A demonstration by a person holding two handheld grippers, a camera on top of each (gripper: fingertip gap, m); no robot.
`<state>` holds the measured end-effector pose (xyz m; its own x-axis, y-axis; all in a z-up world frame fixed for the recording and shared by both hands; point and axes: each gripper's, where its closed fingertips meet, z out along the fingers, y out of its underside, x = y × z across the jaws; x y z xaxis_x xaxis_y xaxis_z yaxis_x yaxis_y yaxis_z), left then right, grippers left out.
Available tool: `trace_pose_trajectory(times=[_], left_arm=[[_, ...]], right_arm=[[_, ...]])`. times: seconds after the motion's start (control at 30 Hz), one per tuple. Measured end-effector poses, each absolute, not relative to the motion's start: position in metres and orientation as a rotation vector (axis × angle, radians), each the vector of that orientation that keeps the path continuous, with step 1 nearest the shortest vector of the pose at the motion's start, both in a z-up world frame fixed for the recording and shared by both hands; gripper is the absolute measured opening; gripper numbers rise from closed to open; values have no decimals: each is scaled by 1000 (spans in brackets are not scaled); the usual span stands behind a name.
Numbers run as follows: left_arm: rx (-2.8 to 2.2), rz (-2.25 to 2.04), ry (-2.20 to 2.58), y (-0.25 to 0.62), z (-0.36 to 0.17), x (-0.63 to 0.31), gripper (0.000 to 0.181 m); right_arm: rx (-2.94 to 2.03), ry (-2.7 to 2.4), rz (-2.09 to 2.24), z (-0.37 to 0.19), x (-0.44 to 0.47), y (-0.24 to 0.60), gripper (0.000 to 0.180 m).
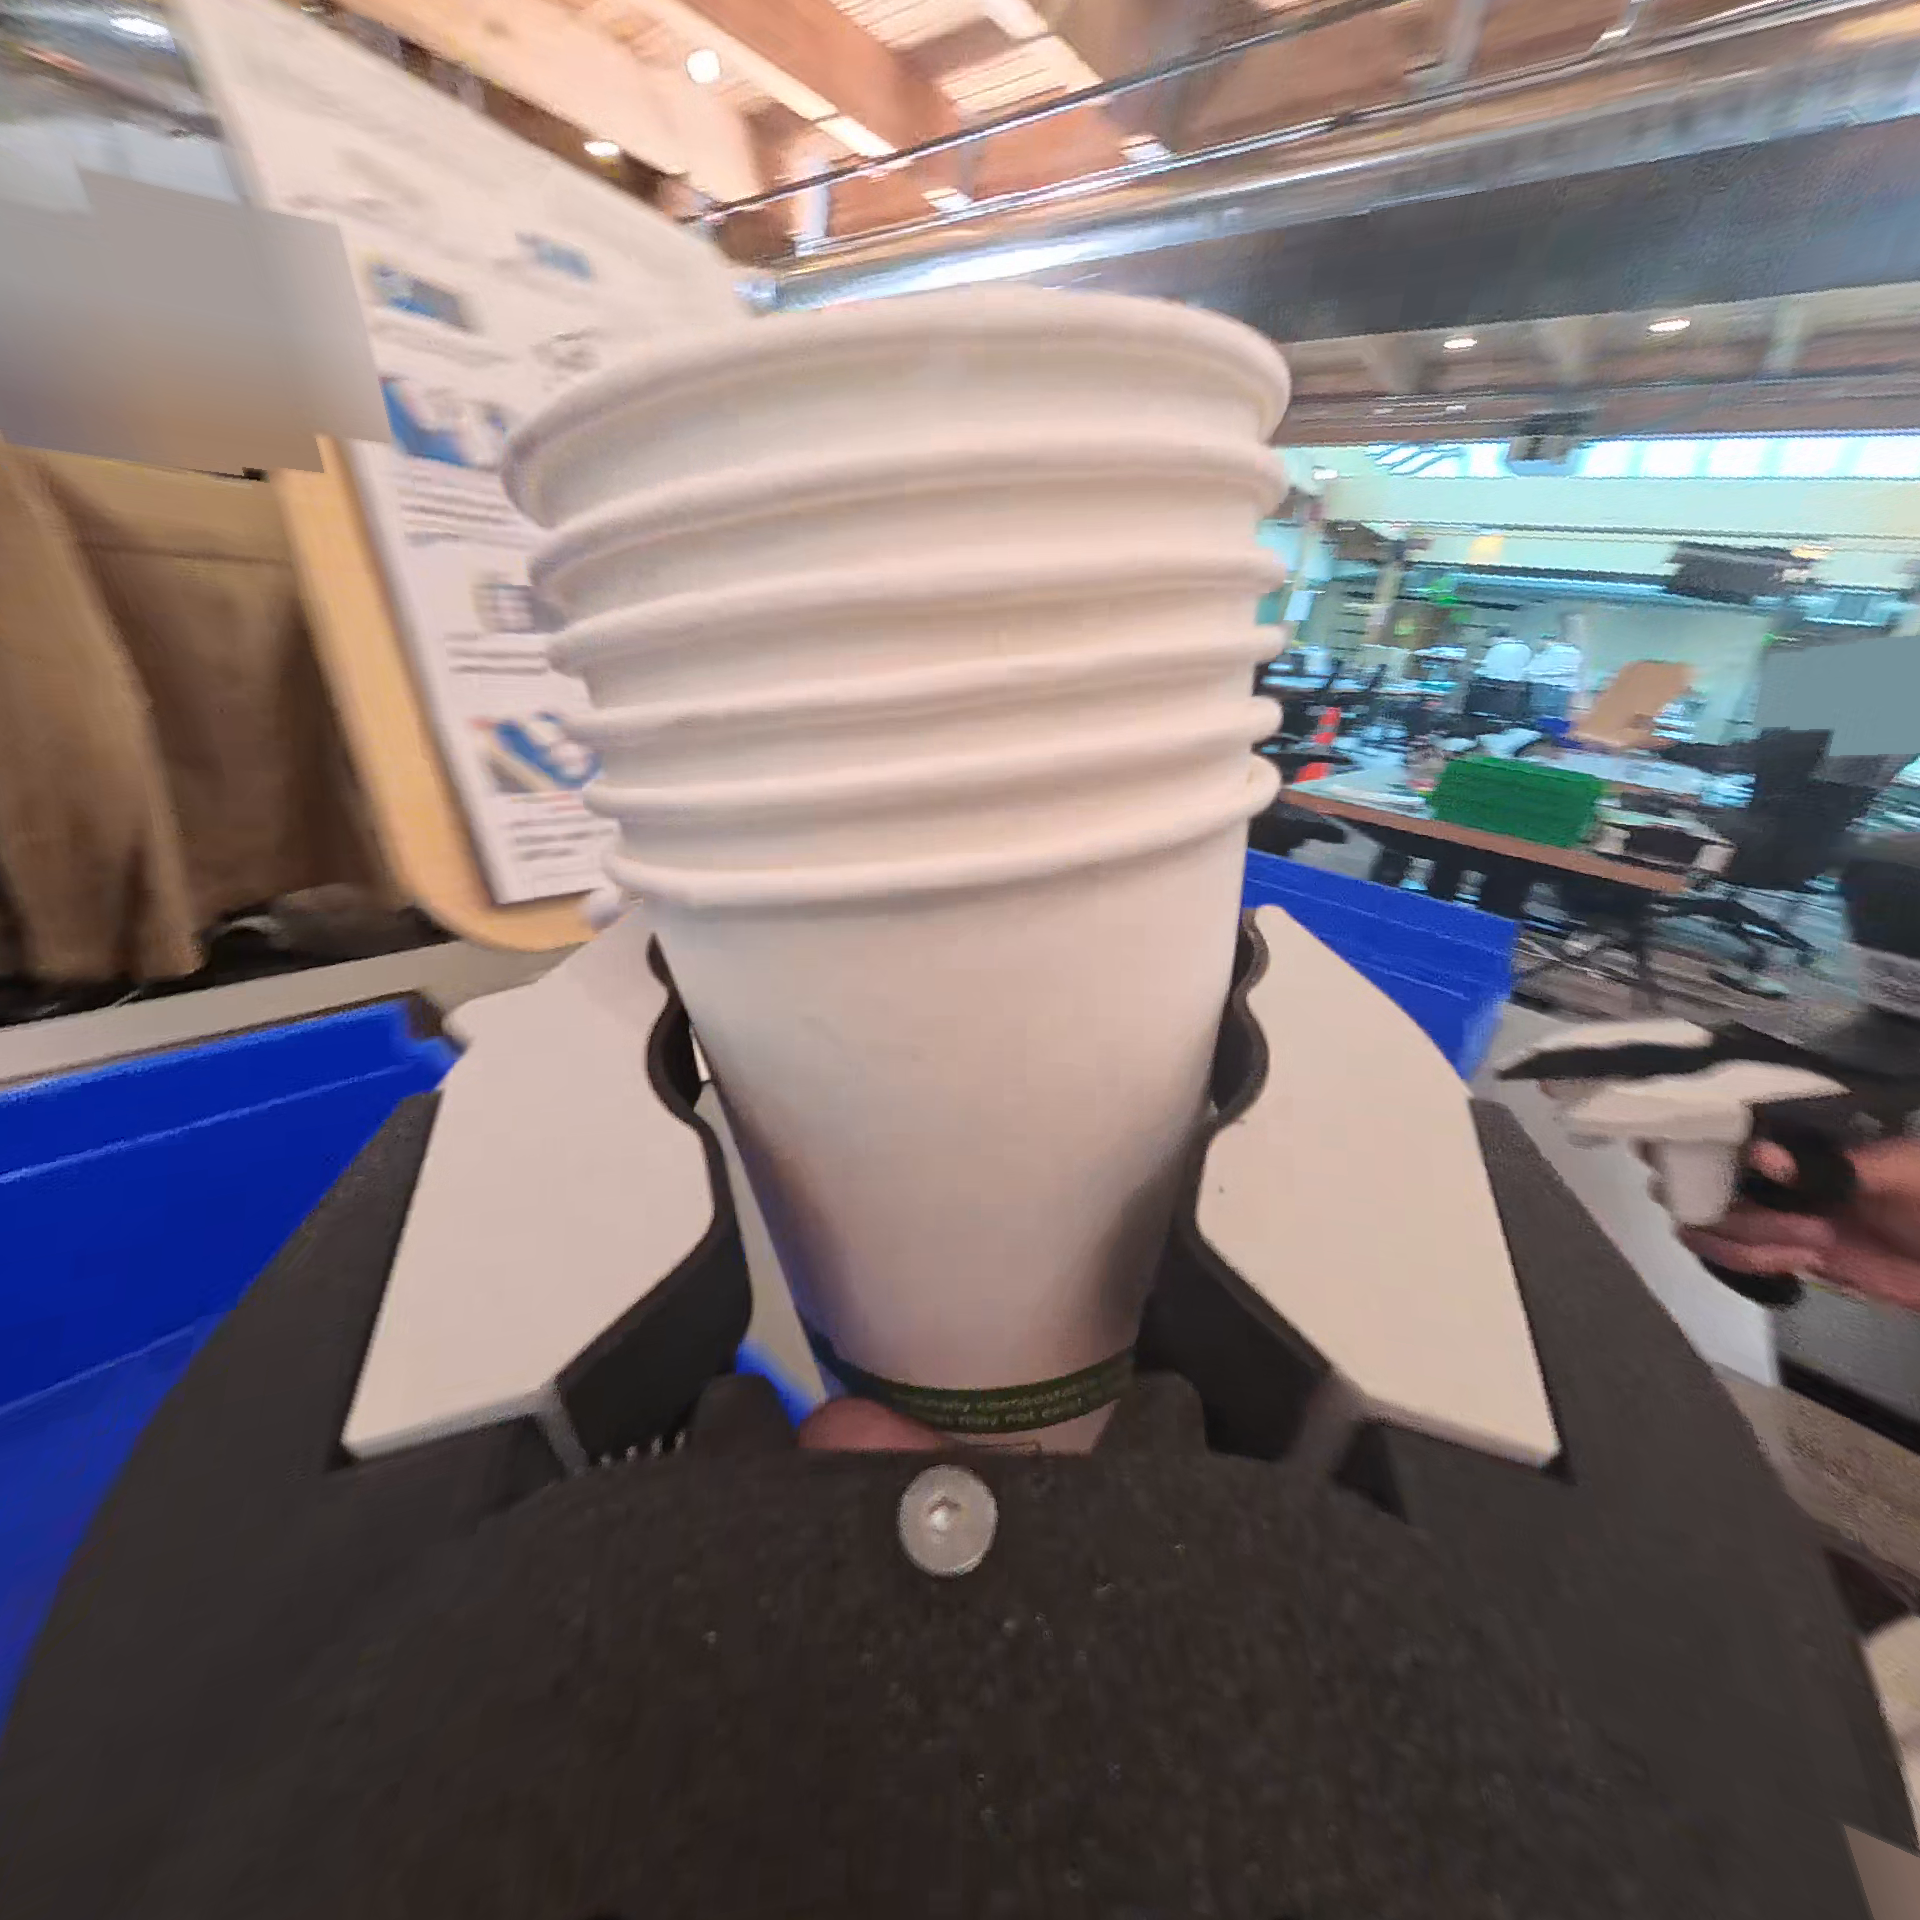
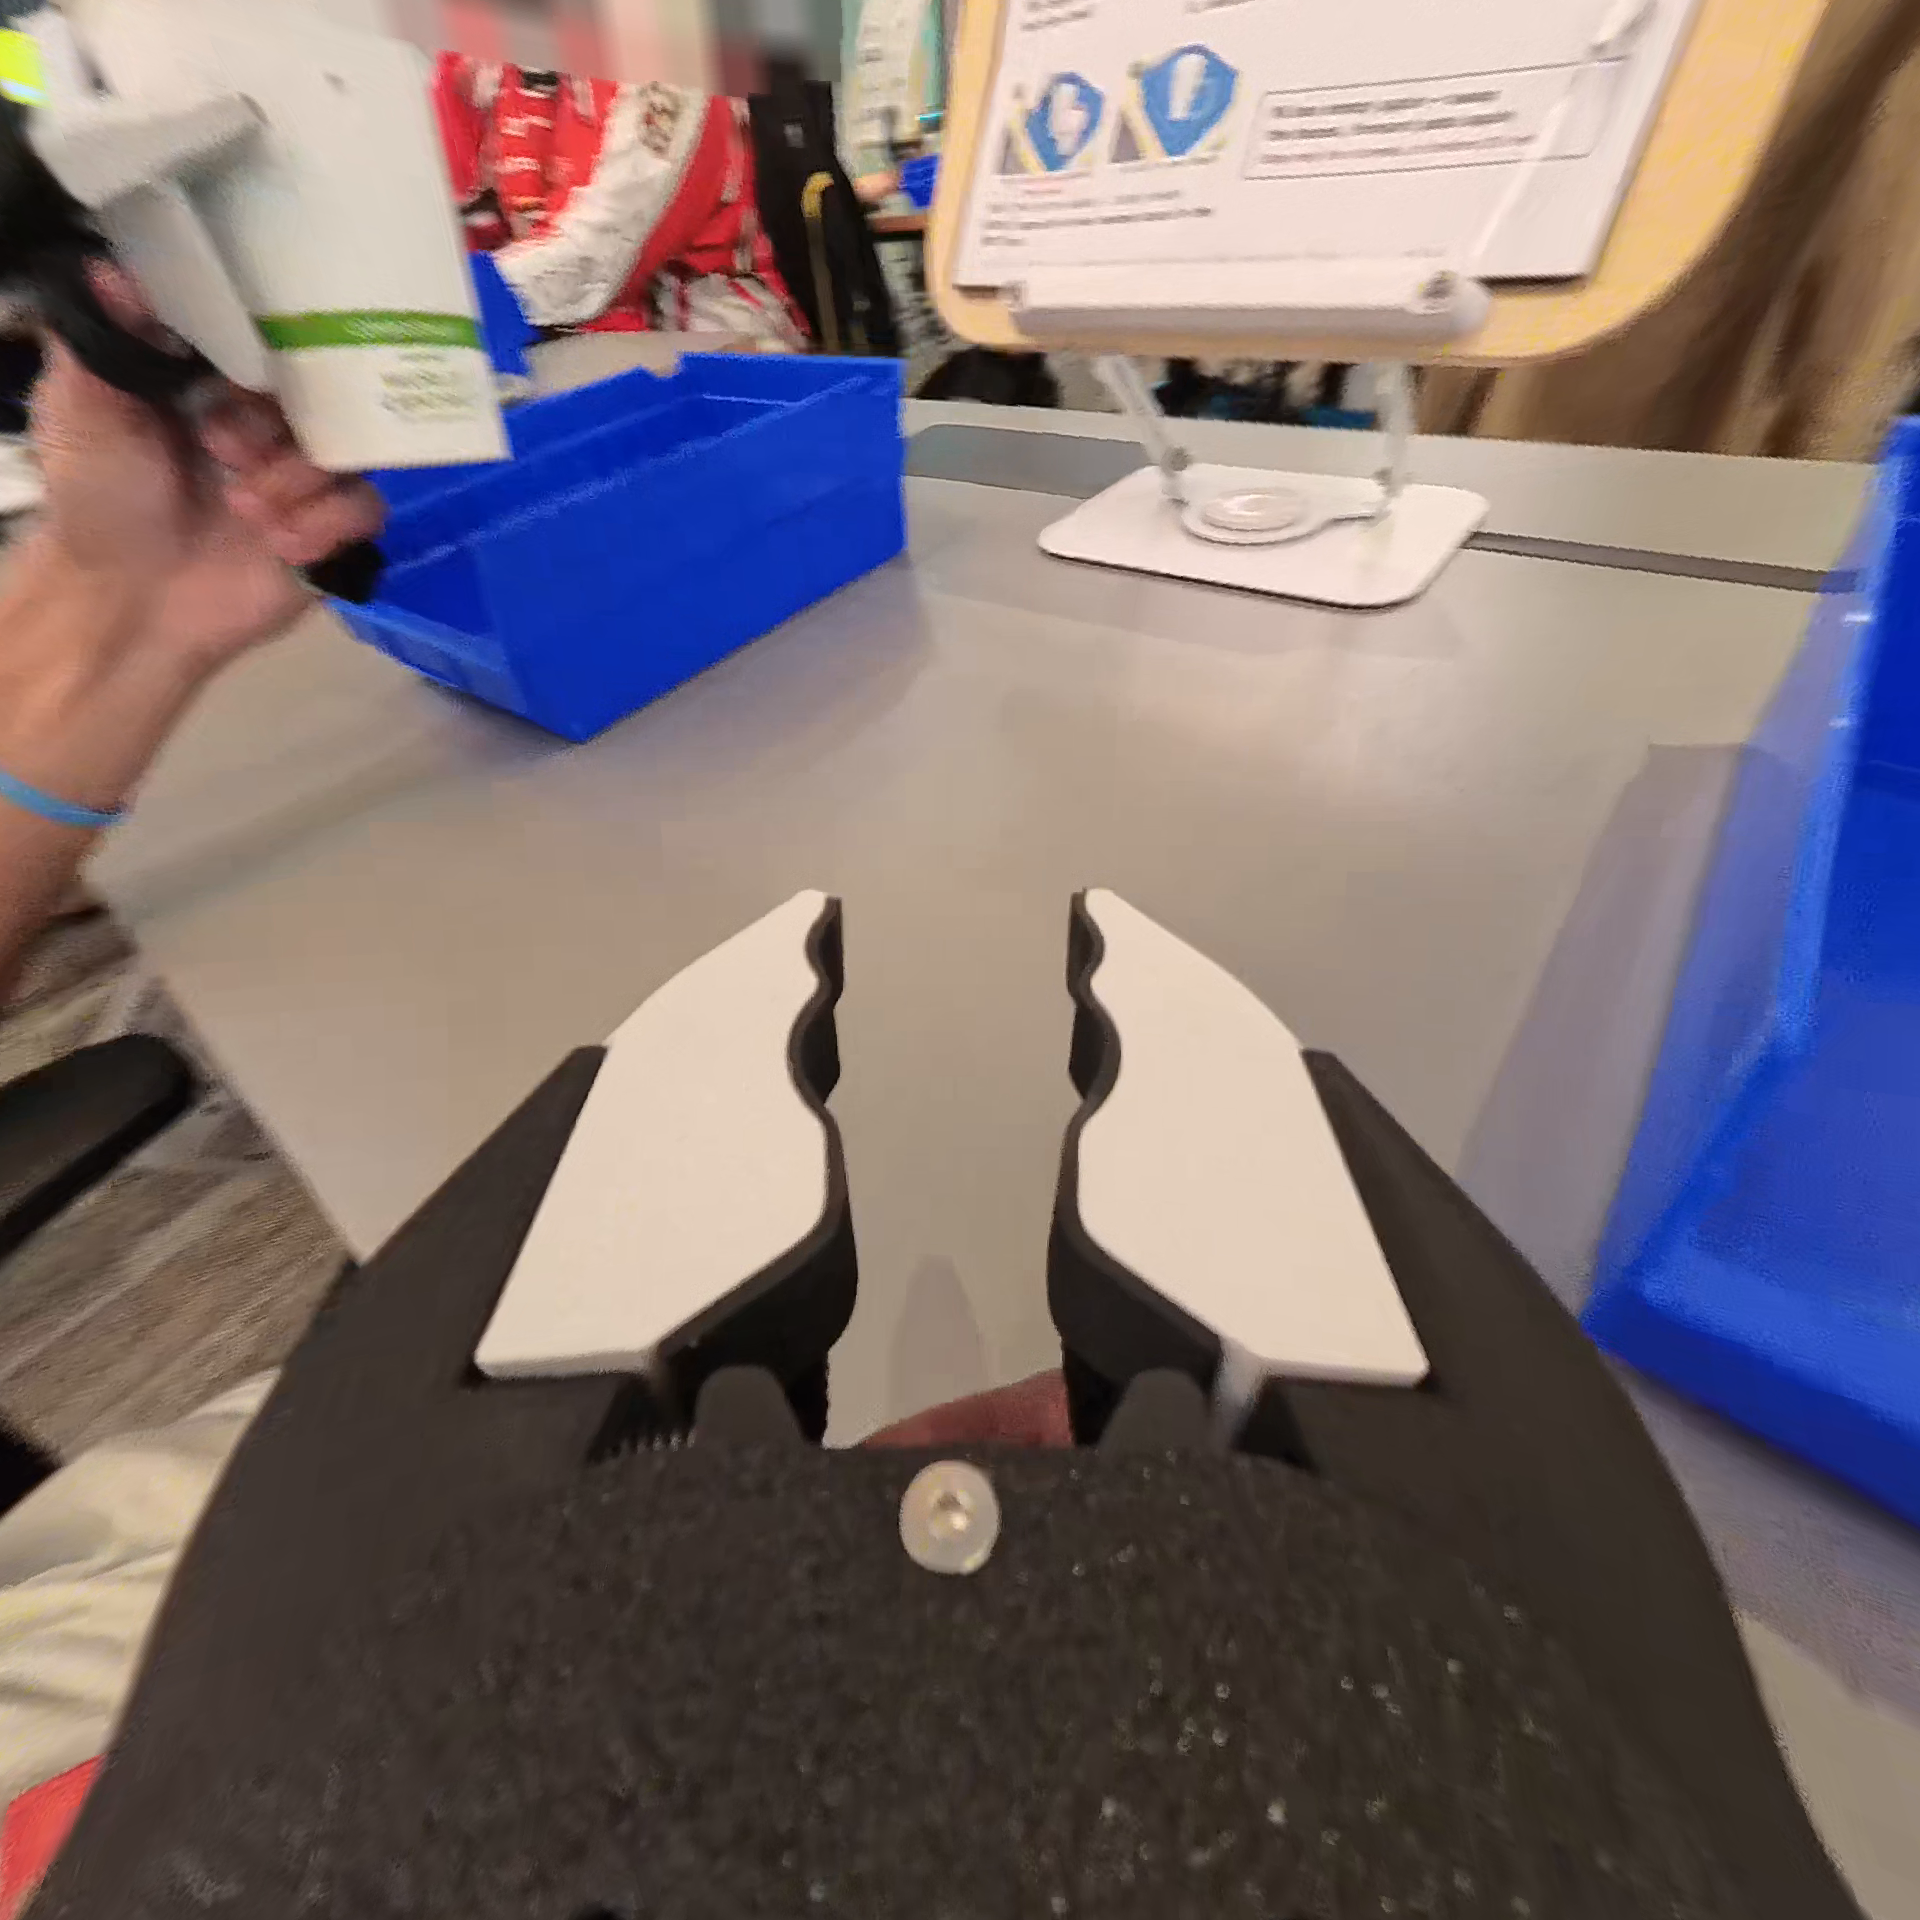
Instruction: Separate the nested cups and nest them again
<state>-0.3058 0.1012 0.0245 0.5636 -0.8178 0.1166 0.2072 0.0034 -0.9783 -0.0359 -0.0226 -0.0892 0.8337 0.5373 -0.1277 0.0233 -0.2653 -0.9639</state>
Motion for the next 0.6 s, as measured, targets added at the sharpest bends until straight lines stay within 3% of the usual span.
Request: trace_pose_trajectory(times=[0.13, 0.37, 0.6], left_arm=[[-1293, -956, 750, 77, 25, -256, 98], [-1289, -1065, 943, 71, 9, -180, 98], [-1311, -1066, 1036, 76, -9, -138, 98]], right_arm=[[-1751, -688, 715, -46, -57, -22, 44], [-1572, -1324, 580, 54, -87, 9, 47], [-1569, -1825, 235, 66, -128, 47, 24]])
